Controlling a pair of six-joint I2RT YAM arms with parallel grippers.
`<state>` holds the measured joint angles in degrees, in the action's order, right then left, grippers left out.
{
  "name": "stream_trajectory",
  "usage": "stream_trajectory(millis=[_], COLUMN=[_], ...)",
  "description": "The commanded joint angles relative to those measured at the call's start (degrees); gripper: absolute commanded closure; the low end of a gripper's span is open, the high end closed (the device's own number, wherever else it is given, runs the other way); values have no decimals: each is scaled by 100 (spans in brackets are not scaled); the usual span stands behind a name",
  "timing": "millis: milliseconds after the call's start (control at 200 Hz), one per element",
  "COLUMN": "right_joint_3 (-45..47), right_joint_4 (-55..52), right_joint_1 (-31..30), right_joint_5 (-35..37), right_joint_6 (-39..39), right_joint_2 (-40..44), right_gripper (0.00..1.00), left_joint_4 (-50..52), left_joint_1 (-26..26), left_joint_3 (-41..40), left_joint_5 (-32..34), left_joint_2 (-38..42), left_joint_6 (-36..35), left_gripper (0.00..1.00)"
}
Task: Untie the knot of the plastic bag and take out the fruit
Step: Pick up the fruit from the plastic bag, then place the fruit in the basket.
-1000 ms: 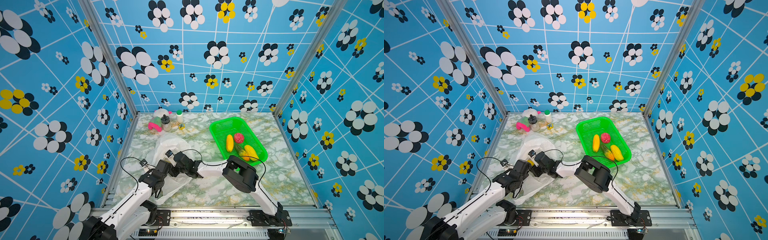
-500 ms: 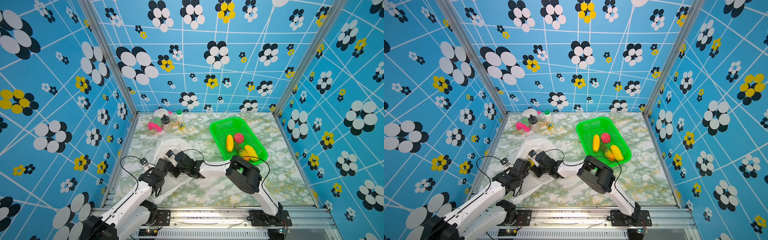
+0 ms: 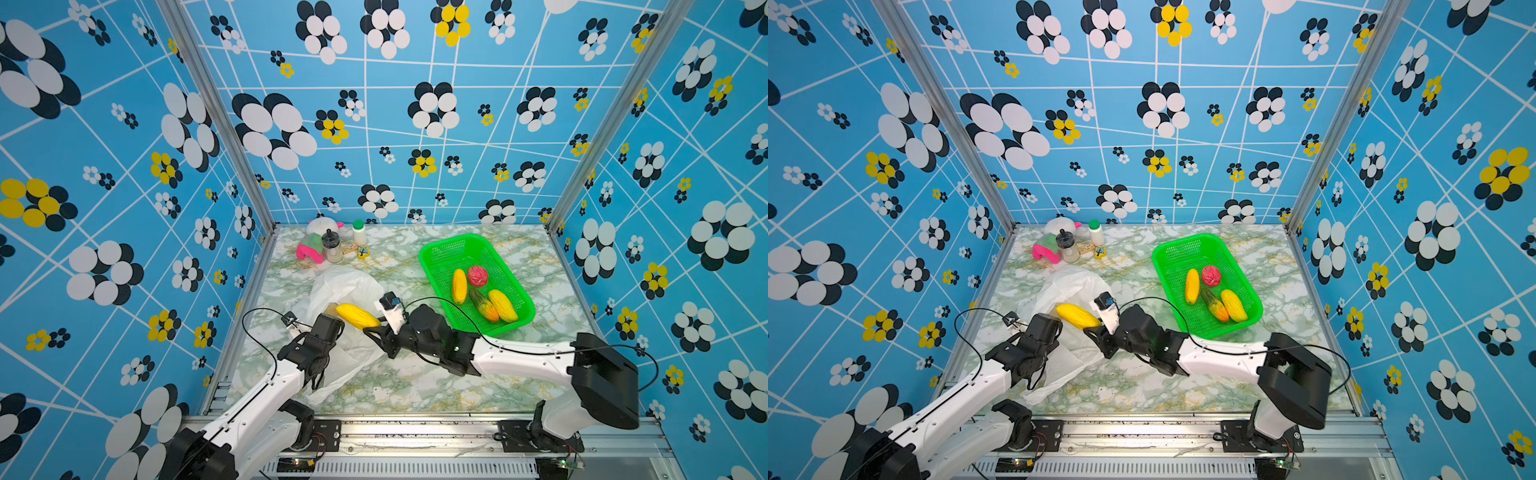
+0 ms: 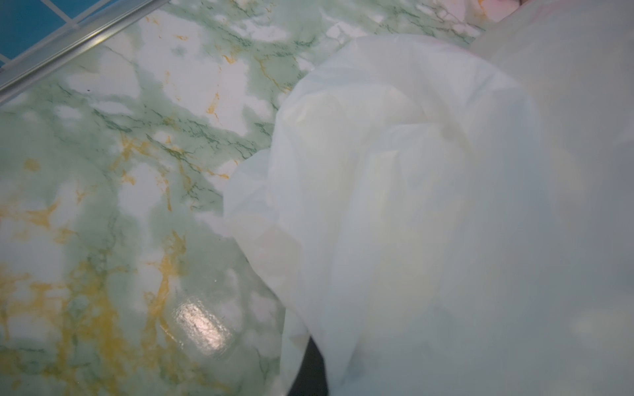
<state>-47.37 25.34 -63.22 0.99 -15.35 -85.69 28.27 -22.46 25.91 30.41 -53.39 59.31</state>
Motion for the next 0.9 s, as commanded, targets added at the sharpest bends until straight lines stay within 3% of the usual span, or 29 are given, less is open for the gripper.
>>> stream_trajectory(millis=[0,80,160,230,395,540,660,690,820,895], right_joint_3=[426,631,735,656,-286,-1372,-1823,-1915,-1810,-1522], right_joint_4=[-269,-915,-1470,-1865,-2642,-3194,-3257,-3324,-3214,-2960], right_joint_1=[228,813,1693,2370,3218,3564,3587,3586,3549,3368], right_joint_5=[1528,2663,2917,2724,1743,997,988,982,986,1029], right_joint_6=[41,-259,-873,-1218,-1373,-1375,-1370,-1352,-1303,-1110], right_joint_2=[720,1142,1253,1020,-336,-1479,-1906,-1948,-1581,-1058], right_gripper=[88,86,84,84,87,96,92,87,41,28], left_joint_4=[114,193,249,294,253,223,223,230,220,214], left_joint_1=[33,14,-41,-63,-88,-102,-103,-102,-108,-109], left_joint_3=[169,205,238,263,292,326,375,383,408,410], left_joint_5=[-5,20,69,97,70,43,35,30,28,61], left_joint_2=[147,218,284,320,286,215,196,197,196,181], left_joint_6=[-193,-233,-279,-306,-371,-394,-443,-459,-514,-524], left_gripper=[100,100,100,100,100,100,100,100,100,100])
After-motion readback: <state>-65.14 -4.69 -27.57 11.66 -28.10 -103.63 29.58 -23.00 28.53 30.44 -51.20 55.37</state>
